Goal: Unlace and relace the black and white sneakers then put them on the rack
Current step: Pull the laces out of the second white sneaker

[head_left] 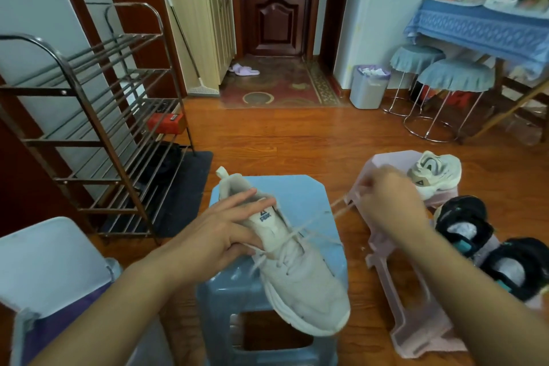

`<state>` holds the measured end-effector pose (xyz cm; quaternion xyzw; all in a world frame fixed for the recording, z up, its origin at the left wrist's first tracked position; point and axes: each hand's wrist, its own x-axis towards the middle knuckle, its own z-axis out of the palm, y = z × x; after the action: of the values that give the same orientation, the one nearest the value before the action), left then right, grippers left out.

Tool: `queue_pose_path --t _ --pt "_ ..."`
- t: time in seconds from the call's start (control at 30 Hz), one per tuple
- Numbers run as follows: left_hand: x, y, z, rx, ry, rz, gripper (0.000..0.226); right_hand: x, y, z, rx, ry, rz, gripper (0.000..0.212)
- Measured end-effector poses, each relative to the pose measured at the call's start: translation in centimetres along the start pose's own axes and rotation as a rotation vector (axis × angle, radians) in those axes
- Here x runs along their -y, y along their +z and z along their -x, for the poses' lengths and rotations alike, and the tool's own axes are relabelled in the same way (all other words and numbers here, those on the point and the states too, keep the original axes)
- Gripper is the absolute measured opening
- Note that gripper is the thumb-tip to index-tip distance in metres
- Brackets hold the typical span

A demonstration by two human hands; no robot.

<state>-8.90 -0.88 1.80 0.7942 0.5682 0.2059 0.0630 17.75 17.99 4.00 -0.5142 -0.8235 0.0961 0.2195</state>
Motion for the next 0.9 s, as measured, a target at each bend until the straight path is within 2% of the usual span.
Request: queue_pose_path --t 0.03,0.07,0.1,0.13,0.2,0.27,0.33,0.4,0.47,0.6,0.67,0.73,0.8,0.87,0.9 --pt "0.1 0.0 0.1 -0.006 -0.003 -0.013 0.019 -1.4 -0.6 -0.5 0.071 0.187 0.078 0.01" --pt "0.2 0.1 0.1 -0.011 -0.003 -0.021 0.019 -2.3 -1.0 -0.6 0.169 0.273 0.159 0.012" --pt "0.2 0.2 0.1 -0.019 0.002 -0.024 0.018 -2.4 -0.8 -0.5 0.236 0.262 0.215 0.015" --pt "0.2 0.3 0.0 -0.027 0.009 -0.023 0.018 -1.9 -0.5 -0.4 0.238 0.178 0.187 0.019" --pt "0.2 0.4 -0.2 -0.041 0.016 -0.024 0.017 1.0 -0.1 1.0 0.172 -0.16 -0.056 0.029" --pt "0.2 0.4 -0.3 -0.033 0.014 -0.027 0.019 4.6 0.2 3.1 0.284 -0.517 -0.204 0.034" --pt "0.2 0.5 -0.2 -0.027 0.0 -0.021 0.024 6.8 1.8 5.1 0.366 -0.75 -0.161 0.025" --pt "0.1 0.5 -0.1 -0.019 0.005 -0.014 0.029 7.4 3.4 5.9 0.359 -0.844 -0.123 0.012" --pt "0.0 0.3 0.0 -0.025 0.01 -0.008 0.032 7.0 3.2 5.1 0.353 -0.802 -0.136 0.004" --pt "0.1 -0.1 0.5 -0.027 -0.015 -0.002 0.027 5.2 2.1 3.7 0.412 -0.609 -0.202 0.004" --pt "0.1 0.0 0.6 -0.024 -0.022 0.008 0.024 5.3 2.1 4.1 0.429 -0.598 -0.291 0.01" --pt "0.2 0.1 0.5 -0.031 -0.022 0.024 0.023 6.1 2.5 4.8 0.485 -0.643 -0.276 0.017" --pt "0.2 0.1 0.4 -0.022 -0.019 0.02 0.025 7.0 2.9 5.3 0.503 -0.695 -0.243 0.01" --pt "0.2 0.0 0.4 -0.014 -0.017 0.007 0.025 7.1 2.6 4.8 0.46 -0.686 -0.217 0.007" --pt "0.2 0.0 0.4 -0.014 -0.016 0.004 0.025 6.5 2.5 4.0 0.392 -0.614 -0.195 0.01"
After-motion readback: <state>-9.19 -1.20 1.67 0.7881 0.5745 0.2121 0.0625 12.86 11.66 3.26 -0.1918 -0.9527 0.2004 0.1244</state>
